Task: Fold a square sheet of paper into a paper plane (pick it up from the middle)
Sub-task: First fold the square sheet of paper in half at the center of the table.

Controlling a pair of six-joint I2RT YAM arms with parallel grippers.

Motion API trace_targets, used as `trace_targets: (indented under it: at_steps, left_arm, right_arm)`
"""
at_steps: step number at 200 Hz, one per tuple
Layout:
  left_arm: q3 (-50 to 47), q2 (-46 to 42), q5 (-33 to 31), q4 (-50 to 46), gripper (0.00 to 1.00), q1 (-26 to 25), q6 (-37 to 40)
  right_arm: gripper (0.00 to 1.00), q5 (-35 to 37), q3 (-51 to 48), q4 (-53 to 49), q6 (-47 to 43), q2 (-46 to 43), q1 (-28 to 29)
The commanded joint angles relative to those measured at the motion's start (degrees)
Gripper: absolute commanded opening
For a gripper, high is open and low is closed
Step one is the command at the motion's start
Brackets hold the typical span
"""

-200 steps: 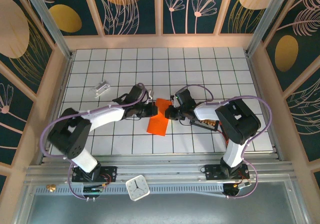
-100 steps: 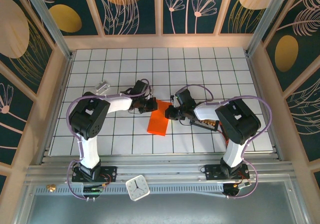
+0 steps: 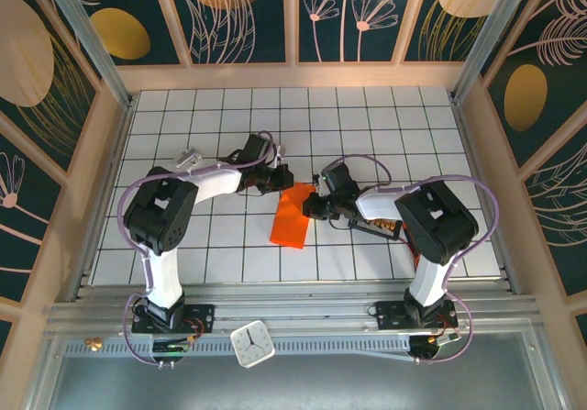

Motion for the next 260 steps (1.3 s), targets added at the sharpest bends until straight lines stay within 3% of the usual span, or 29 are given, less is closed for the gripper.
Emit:
trace_targets:
  at_steps: [1,71,107,144,202,260]
  left_arm:
    - [2.06,4.04,-1.8,-2.68,0.08,0.33,1.72]
    - [3.08,5.71,-5.99,-3.97,0.08,1.99,3.3]
    - [3.25,0.42,-4.42,-3.88,0.14,1.99,2.03]
    - [-2.43,-4.45,-2.32,-1.96,0.18,-1.16,-0.5]
    - [-5.45,-1.39,-5.19,-2.74,0.09,-1.73,0.89]
    - [-7.51,-0.42,-9.47,-3.54,0.09,0.29,3.3]
  right_arm:
    - [0.0,7.1,-3.1,-10.46,-1.45,3.32,-0.93]
    - [0.0,7.36,-4.39,-10.58,-1.19,2.44,-0.89]
    - [0.0,7.54,-4.68,-10.6,-1.08,2.01,-0.97]
    - [0.0,7.71,-4.56,-10.78,-1.1,2.03,-0.97]
    - [0.0,7.54,-4.34,-10.53,-1.41,2.41,-1.12]
    - [0.0,7.63,-4.56,-10.87,-1.66,2.43,-1.15]
